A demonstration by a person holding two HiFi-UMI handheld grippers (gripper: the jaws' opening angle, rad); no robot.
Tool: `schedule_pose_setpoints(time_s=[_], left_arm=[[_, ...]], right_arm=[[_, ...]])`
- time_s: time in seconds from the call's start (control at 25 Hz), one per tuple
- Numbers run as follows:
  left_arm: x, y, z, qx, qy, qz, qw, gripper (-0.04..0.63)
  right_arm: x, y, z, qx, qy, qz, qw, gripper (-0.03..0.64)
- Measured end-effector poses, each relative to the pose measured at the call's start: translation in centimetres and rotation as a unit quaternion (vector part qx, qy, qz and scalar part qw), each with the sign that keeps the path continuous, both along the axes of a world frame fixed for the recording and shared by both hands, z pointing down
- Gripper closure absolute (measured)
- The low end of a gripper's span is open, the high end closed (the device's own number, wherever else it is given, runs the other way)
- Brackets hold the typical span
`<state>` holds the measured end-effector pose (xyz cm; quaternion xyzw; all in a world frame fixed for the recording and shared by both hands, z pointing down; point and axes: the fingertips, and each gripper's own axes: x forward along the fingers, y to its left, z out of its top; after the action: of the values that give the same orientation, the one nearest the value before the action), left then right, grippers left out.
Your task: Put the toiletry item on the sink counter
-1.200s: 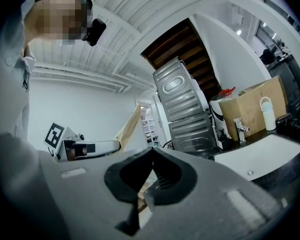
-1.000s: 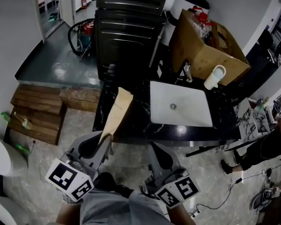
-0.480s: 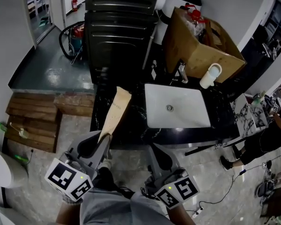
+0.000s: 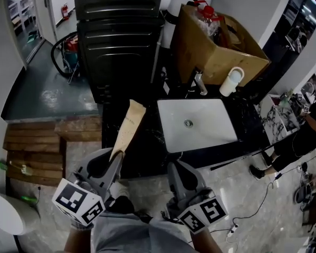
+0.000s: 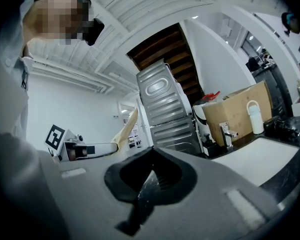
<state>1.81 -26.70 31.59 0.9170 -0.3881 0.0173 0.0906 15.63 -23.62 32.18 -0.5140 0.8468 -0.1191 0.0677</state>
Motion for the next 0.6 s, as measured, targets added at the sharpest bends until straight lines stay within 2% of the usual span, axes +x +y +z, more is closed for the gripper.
schedule_pose_setpoints(time_s=[0.6], left_arm=[[-3.5,-7.7,0.6,0.001,-0.008,0.051,0.9987,0.555]], right_arm=[[-4.5,-5.8,0.5,-0.009,0.006,0.043,0.999,0.618]])
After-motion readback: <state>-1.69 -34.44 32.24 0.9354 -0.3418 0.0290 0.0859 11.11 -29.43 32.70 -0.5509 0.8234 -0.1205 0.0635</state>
